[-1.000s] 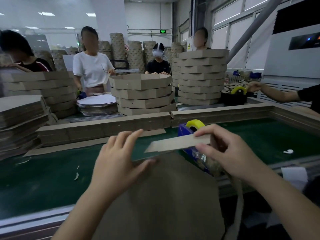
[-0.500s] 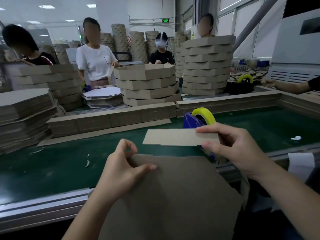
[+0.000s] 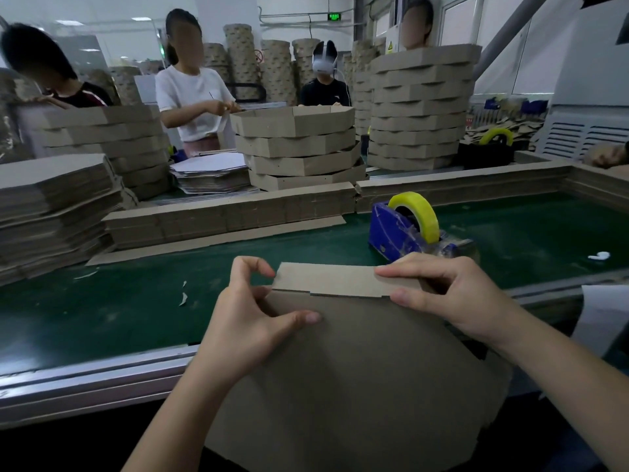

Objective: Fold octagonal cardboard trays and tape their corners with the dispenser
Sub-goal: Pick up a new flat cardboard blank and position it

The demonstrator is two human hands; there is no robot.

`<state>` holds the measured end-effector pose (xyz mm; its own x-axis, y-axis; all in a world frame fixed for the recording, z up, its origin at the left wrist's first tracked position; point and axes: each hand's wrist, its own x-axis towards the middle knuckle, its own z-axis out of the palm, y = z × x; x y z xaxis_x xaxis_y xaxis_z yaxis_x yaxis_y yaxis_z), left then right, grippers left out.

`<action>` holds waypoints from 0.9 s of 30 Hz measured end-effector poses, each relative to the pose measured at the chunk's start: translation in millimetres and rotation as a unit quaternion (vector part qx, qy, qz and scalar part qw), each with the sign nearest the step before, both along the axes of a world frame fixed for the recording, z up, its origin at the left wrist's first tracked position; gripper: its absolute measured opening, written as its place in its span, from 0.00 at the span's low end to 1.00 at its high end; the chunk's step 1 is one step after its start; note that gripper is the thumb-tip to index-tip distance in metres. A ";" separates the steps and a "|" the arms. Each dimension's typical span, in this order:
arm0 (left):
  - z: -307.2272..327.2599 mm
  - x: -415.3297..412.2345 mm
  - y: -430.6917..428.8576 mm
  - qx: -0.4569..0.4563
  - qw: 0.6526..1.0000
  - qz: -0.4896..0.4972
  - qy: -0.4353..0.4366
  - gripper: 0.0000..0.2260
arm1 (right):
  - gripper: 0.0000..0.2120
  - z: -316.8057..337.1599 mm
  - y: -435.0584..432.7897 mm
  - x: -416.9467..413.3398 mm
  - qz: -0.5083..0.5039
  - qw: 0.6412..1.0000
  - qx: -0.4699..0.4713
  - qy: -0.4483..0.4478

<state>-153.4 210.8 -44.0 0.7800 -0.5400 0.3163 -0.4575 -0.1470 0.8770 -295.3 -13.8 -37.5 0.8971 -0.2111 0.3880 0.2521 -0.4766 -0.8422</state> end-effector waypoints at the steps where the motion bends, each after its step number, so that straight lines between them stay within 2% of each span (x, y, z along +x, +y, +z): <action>1: 0.1 -0.4 0.0 0.003 1.000 -0.002 -0.002 0.28 | 0.16 0.3 0.6 0.7 0.007 1.000 -0.012 0.007; 4: -0.5 -1.1 -1.8 0.008 1.000 -0.007 -0.014 0.28 | 0.17 4.3 -0.4 1.7 0.023 0.999 -0.037 0.024; 9: 0.2 -3.7 -4.4 0.017 1.000 -0.022 -0.008 0.28 | 0.16 8.8 -8.7 -2.1 0.001 1.000 -0.003 0.012; 23: -4.8 3.7 -0.3 0.005 0.998 -0.057 -0.010 0.27 | 0.17 4.2 -13.2 2.4 0.035 0.998 -0.043 0.024; 25: -6.9 6.9 3.0 0.029 0.995 -0.083 -0.050 0.27 | 0.18 3.8 -14.7 3.5 0.047 0.997 -0.047 0.034; 27: -6.0 8.8 5.5 0.094 0.979 -0.084 -0.162 0.25 | 0.20 2.7 -16.1 4.3 0.056 0.996 -0.053 0.047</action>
<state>-144.6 216.3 -50.0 0.5500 -0.7248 0.4149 -0.7388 -0.1906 0.6464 -291.0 -29.9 -34.8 0.9462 -0.0693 0.3161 0.2315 -0.5378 -0.8107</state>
